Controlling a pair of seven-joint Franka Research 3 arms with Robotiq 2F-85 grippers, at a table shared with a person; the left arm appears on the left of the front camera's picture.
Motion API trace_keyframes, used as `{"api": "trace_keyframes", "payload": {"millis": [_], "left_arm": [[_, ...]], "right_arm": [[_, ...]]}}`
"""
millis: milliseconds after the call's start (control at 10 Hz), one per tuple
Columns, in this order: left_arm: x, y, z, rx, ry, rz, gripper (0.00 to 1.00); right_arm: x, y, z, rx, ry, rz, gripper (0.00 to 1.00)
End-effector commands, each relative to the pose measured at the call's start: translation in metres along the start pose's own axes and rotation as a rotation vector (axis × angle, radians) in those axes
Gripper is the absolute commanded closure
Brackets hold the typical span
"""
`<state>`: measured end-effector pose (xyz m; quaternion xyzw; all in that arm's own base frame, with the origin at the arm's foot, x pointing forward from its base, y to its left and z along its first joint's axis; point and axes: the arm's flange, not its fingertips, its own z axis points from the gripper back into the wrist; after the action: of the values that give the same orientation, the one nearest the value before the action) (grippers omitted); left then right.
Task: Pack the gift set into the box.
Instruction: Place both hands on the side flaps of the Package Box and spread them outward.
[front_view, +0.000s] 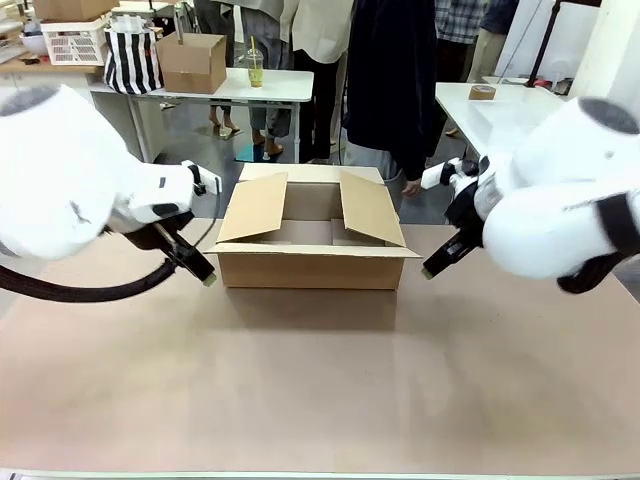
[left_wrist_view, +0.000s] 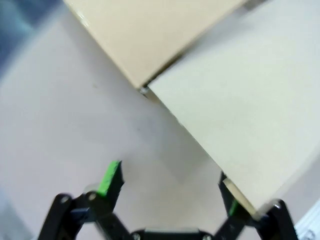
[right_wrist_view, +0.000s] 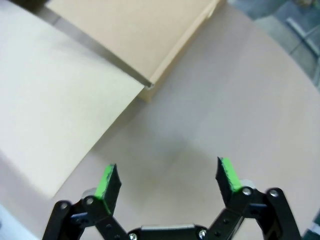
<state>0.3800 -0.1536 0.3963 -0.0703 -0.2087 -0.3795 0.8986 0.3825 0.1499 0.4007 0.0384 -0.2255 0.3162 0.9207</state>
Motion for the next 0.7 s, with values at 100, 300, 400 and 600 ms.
{"api": "trace_keyframes", "payload": {"millis": [100,300,400,600], "left_arm": [[-0.063,0.004,0.100,-0.085,-0.372,0.021,0.00],[-0.064,0.007,0.115,0.067,-0.630,0.230,0.00],[-0.003,0.031,0.125,-0.067,-0.330,0.065,0.00],[-0.009,0.045,0.161,-0.044,-0.482,0.156,0.00]], "right_arm": [[-0.041,-0.017,0.087,0.215,-0.229,-0.111,0.00],[-0.001,-0.017,0.067,0.105,-0.113,-0.072,0.00],[-0.001,-0.017,0.067,0.105,-0.113,-0.072,0.00],[-0.006,-0.023,0.097,0.186,-0.199,-0.122,0.00]]}}
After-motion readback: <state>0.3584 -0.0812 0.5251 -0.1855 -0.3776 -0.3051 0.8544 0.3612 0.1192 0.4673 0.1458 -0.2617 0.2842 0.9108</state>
